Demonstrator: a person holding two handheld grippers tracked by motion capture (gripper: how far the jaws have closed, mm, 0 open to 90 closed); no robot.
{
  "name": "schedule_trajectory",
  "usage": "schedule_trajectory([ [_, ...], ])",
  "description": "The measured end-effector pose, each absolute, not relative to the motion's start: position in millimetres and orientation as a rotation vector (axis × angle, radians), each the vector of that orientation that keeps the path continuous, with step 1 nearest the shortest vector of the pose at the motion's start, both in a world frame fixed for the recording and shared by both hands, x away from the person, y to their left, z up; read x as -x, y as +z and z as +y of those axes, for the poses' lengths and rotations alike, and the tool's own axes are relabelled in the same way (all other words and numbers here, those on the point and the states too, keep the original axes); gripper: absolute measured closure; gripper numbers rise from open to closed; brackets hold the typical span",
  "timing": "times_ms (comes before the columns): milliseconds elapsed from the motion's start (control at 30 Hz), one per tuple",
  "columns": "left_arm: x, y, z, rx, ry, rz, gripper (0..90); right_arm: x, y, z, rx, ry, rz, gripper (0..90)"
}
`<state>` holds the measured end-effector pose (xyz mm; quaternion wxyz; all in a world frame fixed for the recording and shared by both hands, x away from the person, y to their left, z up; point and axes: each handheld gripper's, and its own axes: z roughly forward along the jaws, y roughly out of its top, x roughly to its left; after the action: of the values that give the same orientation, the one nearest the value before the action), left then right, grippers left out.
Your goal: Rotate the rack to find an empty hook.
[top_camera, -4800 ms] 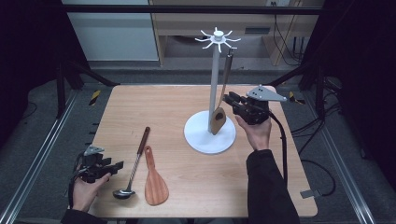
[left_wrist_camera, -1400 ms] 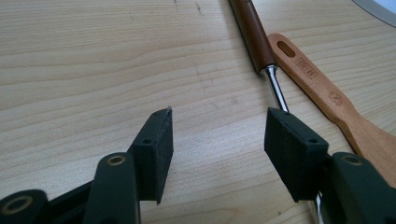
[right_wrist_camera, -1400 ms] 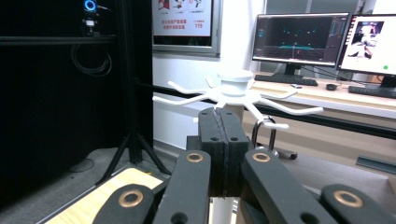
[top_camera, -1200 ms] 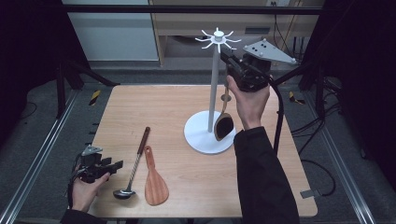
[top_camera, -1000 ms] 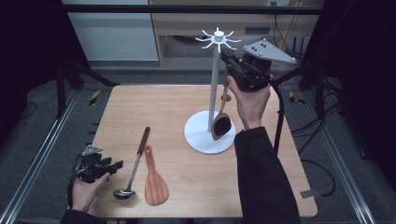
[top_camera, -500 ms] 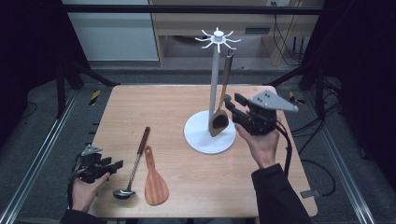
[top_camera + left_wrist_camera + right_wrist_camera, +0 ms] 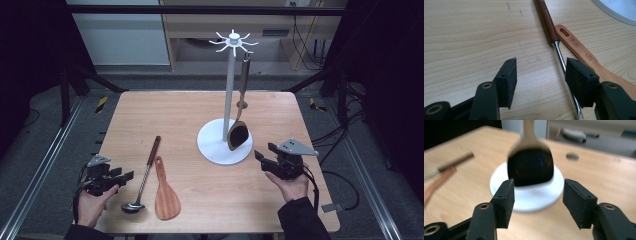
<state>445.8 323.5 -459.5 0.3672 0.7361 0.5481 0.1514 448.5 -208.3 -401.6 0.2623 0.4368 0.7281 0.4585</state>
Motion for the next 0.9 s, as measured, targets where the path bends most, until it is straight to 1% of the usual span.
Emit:
schedule_trajectory([
  [233,-445.1,-455.1,320.1,-1.893,0.375,1.388,43.9,-445.8,-434.8,-227.5,-1.264,1.133,2.025,39.0],
  [500,-449.4,-445.4,310.6,-1.926,0.371,1.367,44.4,-440.4,-454.3,-246.4,-1.316,1.036,2.064,38.7],
  [900,-455.7,-433.9,287.3,-2.013,0.364,1.328,46.9,-438.5,-460.5,-251.5,-1.351,0.973,2.078,41.0],
])
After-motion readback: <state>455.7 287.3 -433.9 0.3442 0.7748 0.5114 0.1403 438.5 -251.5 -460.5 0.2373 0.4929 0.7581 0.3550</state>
